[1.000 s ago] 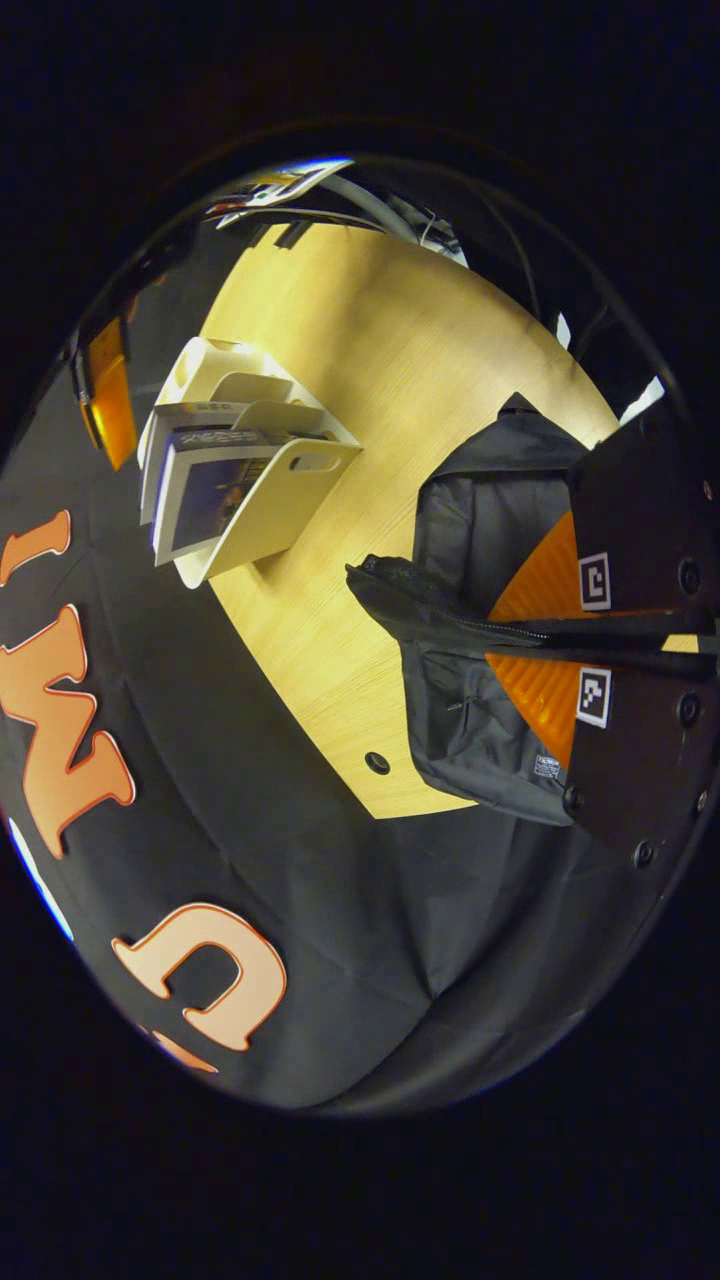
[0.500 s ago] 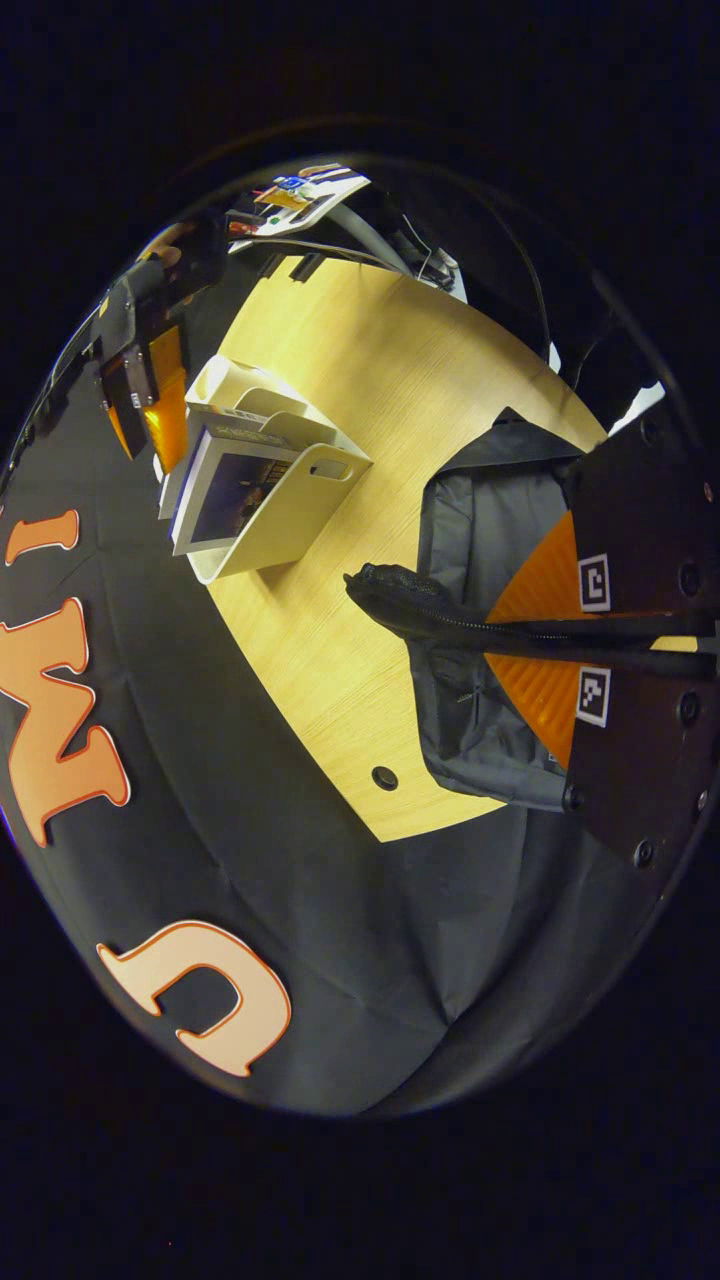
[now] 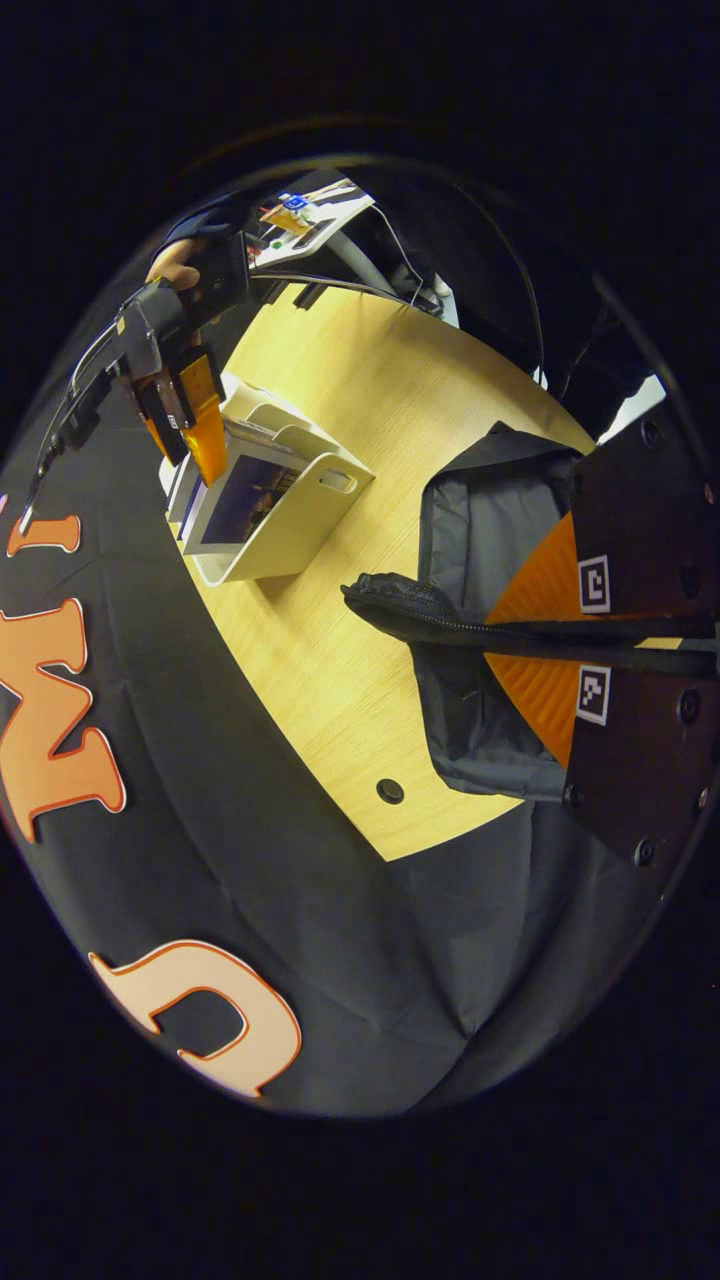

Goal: Open the schoolbag, grab two books from the bookshelf and put them into the schoolbag.

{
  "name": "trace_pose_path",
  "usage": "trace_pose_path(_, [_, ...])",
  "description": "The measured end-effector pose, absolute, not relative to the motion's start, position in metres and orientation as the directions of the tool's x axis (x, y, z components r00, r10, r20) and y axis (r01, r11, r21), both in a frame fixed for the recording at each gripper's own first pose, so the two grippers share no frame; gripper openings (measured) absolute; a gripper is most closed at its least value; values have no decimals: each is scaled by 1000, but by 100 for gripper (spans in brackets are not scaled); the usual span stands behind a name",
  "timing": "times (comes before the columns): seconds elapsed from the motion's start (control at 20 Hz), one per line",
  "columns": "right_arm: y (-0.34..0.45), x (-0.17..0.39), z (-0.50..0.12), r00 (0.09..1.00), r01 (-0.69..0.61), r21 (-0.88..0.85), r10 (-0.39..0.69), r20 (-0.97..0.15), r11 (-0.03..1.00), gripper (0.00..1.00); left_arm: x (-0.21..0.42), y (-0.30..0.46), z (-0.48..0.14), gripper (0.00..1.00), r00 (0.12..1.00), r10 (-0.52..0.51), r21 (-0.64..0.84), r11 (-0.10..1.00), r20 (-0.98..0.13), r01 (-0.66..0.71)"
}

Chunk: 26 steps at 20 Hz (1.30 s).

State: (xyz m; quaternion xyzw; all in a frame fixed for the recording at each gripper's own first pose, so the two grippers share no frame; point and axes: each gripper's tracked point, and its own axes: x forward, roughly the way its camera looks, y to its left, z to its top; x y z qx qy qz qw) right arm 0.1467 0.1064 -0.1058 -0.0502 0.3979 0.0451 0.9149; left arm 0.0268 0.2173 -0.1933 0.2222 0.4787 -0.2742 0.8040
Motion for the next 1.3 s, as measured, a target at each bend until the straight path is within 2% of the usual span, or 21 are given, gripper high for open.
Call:
trace_pose_path(0.25, [100, 159, -118, 604, -83, -34, 24, -797, 996, 99, 31, 220, -194, 5, 360, -243, 77, 725, -901, 684])
trace_pose_path(0.55, [105, 173, -130, 513, -66, 17, 49, -857, 998, 99, 36, 222, -193, 5, 312, -269, 42, 693, -911, 719])
trace_pose_path(0.85, [97, 182, -147, 442, -59, -43, -13, -897, 997, 99, 38, 221, -195, 5, 279, -281, 21, 670, -918, 742])
trace_pose_path(1.0, [101, 188, -156, 404, -54, -25, -1, -915, 998, 98, 39, 220, -197, 5, 272, -285, 16, 662, -919, 749])
trace_pose_path(1.2, [98, 188, -165, 347, -22, -22, -13, -938, 1000, 86, 41, 222, -200, 5, 260, -283, 15, 651, -923, 759])
trace_pose_path(1.3, [99, 189, -170, 328, -19, -26, -18, -945, 999, 75, 41, 221, -201, 5, 252, -290, 4, 648, -923, 762])
